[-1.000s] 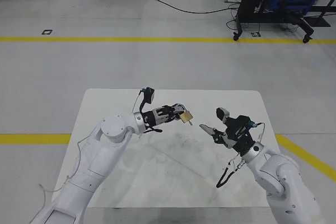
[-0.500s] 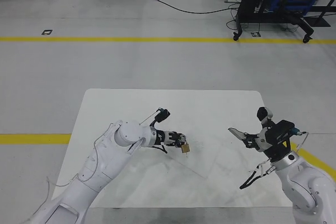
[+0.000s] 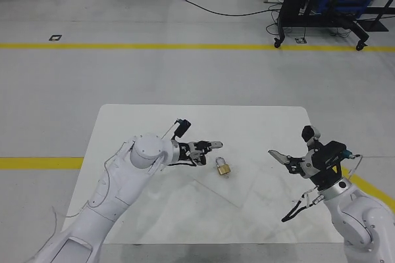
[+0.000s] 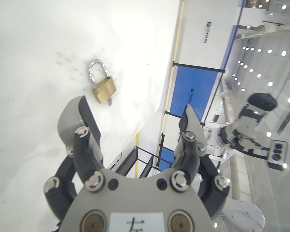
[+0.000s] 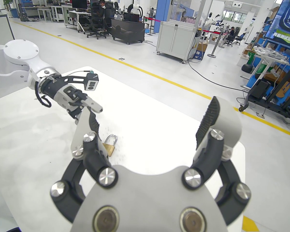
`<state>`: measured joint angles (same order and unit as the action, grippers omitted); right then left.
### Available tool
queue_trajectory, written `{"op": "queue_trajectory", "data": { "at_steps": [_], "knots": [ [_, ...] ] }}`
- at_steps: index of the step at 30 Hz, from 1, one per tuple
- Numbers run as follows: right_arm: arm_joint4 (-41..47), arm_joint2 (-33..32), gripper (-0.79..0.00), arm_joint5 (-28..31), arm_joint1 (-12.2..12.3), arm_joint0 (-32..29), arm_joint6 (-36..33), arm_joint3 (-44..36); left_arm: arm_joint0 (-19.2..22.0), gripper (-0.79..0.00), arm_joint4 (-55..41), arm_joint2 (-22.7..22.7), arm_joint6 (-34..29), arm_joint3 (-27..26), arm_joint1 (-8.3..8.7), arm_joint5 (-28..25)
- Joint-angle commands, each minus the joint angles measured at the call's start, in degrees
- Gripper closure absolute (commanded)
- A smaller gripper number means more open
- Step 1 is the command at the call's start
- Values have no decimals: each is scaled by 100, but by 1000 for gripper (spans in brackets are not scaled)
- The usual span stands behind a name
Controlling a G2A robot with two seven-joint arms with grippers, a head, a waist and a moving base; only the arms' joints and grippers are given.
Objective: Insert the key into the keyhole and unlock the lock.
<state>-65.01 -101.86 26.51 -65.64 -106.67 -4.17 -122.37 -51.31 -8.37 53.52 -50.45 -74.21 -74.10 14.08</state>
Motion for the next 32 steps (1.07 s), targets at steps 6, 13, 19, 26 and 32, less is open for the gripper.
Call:
{"op": "queue_trajectory", "data": {
  "at_steps": [6,13,19,26,32],
  "knots": [
    [0,0,-785,0,0,0,0,0,-286,-785,-209,668,665,-570,81,-1793],
    [681,-174,-785,-242,-31,77,408,138,-661,-785,777,1166,1375,-1076,211,-3540],
    [1843,-905,-785,346,-70,56,1895,414,-875,-785,-602,1283,1241,-1110,193,-3662],
    [1846,-909,-785,369,-70,55,1926,420,-874,-785,-618,1282,1242,-1110,193,-3661],
    [1694,-810,-785,214,-68,91,1849,497,-1070,-785,-164,1410,1432,-1199,225,-3548]
  ]
}}
